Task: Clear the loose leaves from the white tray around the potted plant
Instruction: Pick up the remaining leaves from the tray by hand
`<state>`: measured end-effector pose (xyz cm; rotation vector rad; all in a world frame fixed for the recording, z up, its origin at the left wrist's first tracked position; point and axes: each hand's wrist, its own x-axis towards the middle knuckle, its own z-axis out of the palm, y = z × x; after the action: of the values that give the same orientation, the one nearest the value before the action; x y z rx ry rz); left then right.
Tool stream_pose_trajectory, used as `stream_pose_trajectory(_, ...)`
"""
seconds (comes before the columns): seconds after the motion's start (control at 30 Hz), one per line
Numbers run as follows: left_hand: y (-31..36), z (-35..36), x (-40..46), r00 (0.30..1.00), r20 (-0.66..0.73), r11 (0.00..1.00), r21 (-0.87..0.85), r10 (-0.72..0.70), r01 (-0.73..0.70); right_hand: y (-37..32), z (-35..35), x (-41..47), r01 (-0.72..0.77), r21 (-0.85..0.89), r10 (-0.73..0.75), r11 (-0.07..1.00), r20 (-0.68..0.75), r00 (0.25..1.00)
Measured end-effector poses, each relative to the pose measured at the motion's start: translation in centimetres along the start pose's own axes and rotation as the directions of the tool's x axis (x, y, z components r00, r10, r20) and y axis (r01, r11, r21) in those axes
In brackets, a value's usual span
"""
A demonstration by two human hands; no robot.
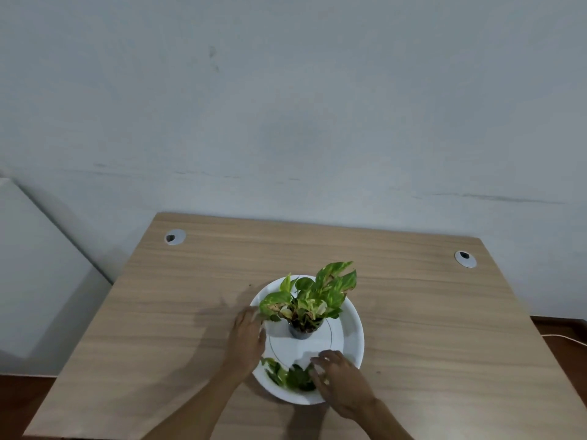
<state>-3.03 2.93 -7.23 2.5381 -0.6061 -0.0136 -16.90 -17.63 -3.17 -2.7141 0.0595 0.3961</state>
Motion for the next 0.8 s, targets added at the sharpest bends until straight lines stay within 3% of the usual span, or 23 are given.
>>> stream_pose_trajectory(0.13,0.1,-1.5,0.9,0.916,0.056,0.881,-0.254,-0.398,0.399,1.0,-0.4,-0.5,0.084,-0.016,-0.08,0.996,0.185,0.98)
stream_pose_trajectory(0.27,-0.1,-1.9,1.2,0.848,0.09,0.776,-0.361,-0.523,0.517,2.3,-1.2,-0.1,0.127,-0.097,-0.098,0.987,0.259,0.961)
stream_pose_trajectory(0.4,0.2,-1.9,0.9,0.71,0.211,0.543,-0.512,-0.672,0.665,3.3,-1.9,0.3,0.134,-0.116,-0.099,0.984,0.271,0.958)
stream_pose_trajectory(0.57,-0.8,-1.5,0.6,0.595,0.355,0.348,-0.557,-0.721,0.754,3.3,-3.8,1.3,0.094,-0.188,-0.032,0.978,0.31,0.95)
stream_pose_trajectory(0.67,-0.3,-1.6,0.1,0.507,0.502,0.144,-0.596,-0.7,0.79,2.6,-4.4,1.3,0.07,-0.166,-0.023,0.984,0.267,0.963)
stream_pose_trajectory(0.8,1.9,-2.1,-1.1,0.494,0.632,0.05,-0.585,-0.598,0.81,1.2,-3.6,1.0,0.055,-0.118,-0.032,0.991,0.19,0.981)
